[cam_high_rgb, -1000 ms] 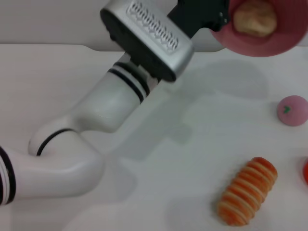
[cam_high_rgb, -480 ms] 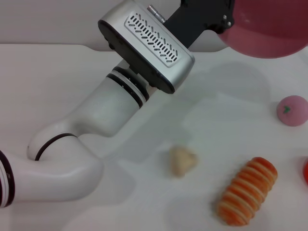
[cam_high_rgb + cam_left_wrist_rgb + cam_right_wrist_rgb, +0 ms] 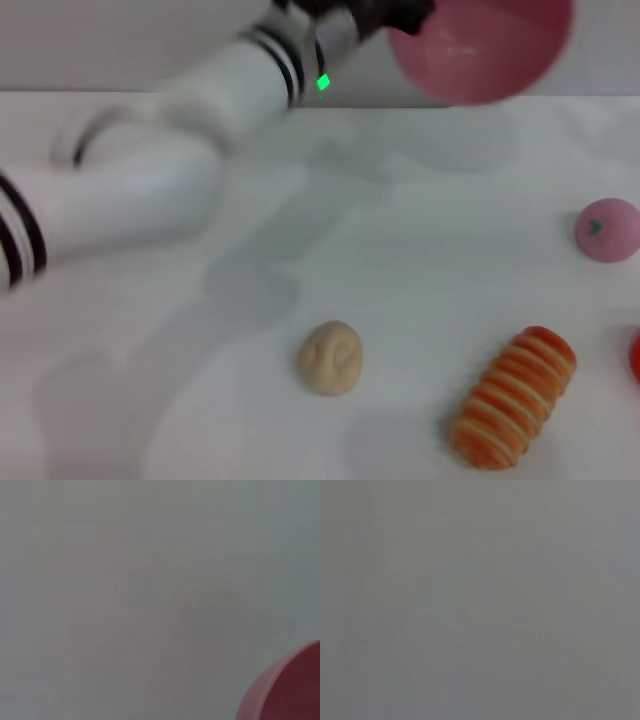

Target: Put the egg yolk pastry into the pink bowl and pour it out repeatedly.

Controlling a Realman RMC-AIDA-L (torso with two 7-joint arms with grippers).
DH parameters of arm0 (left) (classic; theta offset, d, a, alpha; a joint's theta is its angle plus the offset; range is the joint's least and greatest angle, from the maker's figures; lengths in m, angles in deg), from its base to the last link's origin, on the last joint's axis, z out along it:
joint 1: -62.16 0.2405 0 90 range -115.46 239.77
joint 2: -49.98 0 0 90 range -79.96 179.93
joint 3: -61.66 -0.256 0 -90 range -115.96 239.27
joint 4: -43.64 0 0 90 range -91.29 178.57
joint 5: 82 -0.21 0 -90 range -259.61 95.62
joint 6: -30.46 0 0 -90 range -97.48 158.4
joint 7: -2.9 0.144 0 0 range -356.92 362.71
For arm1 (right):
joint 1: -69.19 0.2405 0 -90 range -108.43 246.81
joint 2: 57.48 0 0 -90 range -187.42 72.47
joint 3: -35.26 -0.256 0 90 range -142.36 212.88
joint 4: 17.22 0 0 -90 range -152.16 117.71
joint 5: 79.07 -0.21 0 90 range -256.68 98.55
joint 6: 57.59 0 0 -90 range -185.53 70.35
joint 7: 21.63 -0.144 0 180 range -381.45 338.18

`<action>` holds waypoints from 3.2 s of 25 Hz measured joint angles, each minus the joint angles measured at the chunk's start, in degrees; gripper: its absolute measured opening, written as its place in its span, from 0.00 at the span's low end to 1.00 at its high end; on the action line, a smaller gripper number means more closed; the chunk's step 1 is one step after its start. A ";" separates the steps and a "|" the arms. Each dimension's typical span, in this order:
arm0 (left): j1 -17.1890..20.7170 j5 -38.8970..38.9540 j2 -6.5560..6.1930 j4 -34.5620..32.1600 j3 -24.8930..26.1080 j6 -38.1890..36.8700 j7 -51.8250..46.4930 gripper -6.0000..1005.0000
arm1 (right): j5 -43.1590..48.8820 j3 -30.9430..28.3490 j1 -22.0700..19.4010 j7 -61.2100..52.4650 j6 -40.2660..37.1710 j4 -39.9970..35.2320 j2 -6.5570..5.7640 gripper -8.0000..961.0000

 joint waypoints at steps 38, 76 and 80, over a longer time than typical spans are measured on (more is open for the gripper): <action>-0.20 -0.49 -6.18 3.00 48.86 -62.59 15.33 0.09 | 47.90 37.76 29.32 -35.81 -8.64 23.52 4.61 0.52; 0.50 -0.49 -4.00 2.38 48.34 -62.46 19.97 0.11 | 34.90 54.67 32.18 -36.30 6.57 39.86 5.18 0.51; 0.55 -0.50 -3.90 2.38 48.38 -62.46 20.20 0.11 | 34.19 54.39 32.32 -37.04 7.22 40.54 5.08 0.50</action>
